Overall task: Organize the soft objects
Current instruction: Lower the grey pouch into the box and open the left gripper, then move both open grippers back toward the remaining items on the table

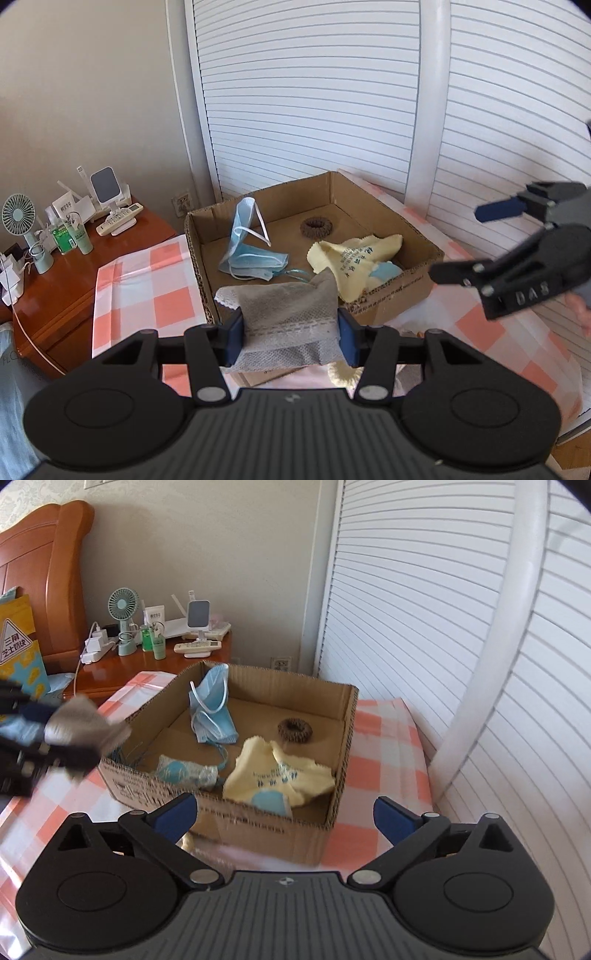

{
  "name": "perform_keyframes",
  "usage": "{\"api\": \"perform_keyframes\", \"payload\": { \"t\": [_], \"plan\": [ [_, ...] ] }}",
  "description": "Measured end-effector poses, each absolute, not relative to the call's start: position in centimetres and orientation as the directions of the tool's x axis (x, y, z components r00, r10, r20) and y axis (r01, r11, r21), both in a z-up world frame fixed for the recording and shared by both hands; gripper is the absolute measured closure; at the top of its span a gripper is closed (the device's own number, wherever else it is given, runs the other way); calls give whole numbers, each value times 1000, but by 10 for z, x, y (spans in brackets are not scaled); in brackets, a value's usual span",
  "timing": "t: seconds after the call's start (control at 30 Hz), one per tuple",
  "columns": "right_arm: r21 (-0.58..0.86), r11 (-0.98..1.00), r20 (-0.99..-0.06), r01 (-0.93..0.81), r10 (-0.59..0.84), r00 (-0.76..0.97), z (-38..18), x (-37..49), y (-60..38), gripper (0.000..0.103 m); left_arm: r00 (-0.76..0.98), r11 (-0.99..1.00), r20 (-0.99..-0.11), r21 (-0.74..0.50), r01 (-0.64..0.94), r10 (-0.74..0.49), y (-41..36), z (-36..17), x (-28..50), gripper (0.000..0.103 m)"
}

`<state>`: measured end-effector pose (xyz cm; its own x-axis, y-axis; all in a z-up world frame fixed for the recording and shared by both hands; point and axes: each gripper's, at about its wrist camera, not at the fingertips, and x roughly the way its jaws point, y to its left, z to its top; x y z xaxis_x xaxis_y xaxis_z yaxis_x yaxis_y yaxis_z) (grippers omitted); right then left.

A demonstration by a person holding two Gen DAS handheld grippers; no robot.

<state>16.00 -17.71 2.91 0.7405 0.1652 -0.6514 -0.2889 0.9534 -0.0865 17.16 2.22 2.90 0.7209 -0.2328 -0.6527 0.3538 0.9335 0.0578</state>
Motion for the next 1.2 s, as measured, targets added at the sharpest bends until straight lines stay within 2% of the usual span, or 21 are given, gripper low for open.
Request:
{"api": "perform_keyframes", "payload": {
  "t": [0.33, 0.4, 0.47, 0.5, 0.53, 0.77, 1.2],
  "plan": [
    [-32, 975, -642, -221, 149, 752, 22, 122, -191, 0, 734, 948, -656, 87, 307, -178, 8, 38, 241, 53],
    [-25, 978, -638, -209, 145, 756, 23, 119, -194, 0, 732, 954, -661, 78, 289, -168, 8, 36, 254, 50],
    [-16, 981, -633, -196, 142, 761, 25, 116, -196, 0, 741, 964, -654, 62, 257, -155, 10, 32, 264, 35],
    [-10, 982, -631, -189, 140, 763, 25, 115, -198, 0, 744, 967, -651, 56, 248, -153, 11, 30, 268, 16],
    [-5, 983, -632, -184, 139, 762, 24, 114, -199, 0, 748, 971, -648, 54, 234, -144, 11, 28, 271, 7],
    [0, 987, -638, -159, 122, 760, 20, 108, -202, 0, 745, 976, -655, 52, 210, -126, 17, 26, 257, 7],
    [34, 989, -648, -143, 131, 750, 12, 98, -205, 0, 775, 972, -621, 84, 218, -120, 17, 45, 175, 3]
  ]
}}
